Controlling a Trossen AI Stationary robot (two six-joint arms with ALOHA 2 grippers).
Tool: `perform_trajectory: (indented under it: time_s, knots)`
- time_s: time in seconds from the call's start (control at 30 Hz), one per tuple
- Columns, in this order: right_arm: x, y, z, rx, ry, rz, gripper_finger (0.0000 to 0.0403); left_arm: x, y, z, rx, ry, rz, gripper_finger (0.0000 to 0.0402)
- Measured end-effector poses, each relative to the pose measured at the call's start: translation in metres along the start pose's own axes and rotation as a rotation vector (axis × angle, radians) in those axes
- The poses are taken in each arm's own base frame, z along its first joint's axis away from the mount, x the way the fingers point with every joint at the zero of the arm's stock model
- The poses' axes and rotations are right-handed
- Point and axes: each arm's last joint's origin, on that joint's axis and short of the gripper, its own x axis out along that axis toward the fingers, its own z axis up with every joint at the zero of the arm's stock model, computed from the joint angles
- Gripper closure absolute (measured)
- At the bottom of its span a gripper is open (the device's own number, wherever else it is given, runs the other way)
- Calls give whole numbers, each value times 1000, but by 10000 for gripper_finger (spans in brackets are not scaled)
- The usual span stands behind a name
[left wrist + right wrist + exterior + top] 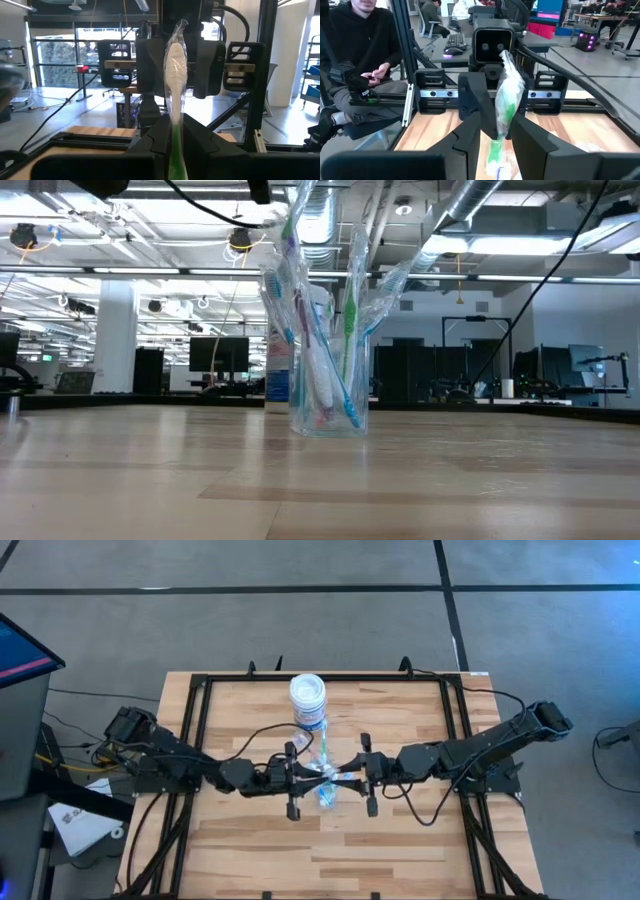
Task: Pick & Place toothbrushing station
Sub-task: Put the green toothbrush into the Transparent organizer
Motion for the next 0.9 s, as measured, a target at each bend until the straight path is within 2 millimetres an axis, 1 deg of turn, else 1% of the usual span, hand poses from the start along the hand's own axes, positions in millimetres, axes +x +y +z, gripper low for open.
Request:
perform_trajectory:
  time_s: [0.13, 0.27, 0.47, 0.6, 0.77, 0.9]
  knots:
    - [0, 0, 0, 0, 0, 0, 305, 0, 0, 0, 0, 0, -1, 384]
    - [0, -1, 1, 1, -10, -2, 305, 2, 1, 2, -4, -10, 3, 379]
    - [0, -1, 1, 0, -10, -2, 305, 18, 2, -3, 1, -13, -3, 379]
    - [0, -1, 0, -3, 2, -2, 305, 26, 4, -6, 6, -11, -3, 381]
    - [0, -1, -1, -5, 9, -3, 305, 25, 4, -2, 17, -18, -2, 374]
    - [0, -1, 0, -4, 6, -2, 305, 24, 4, -1, 21, -23, -4, 378]
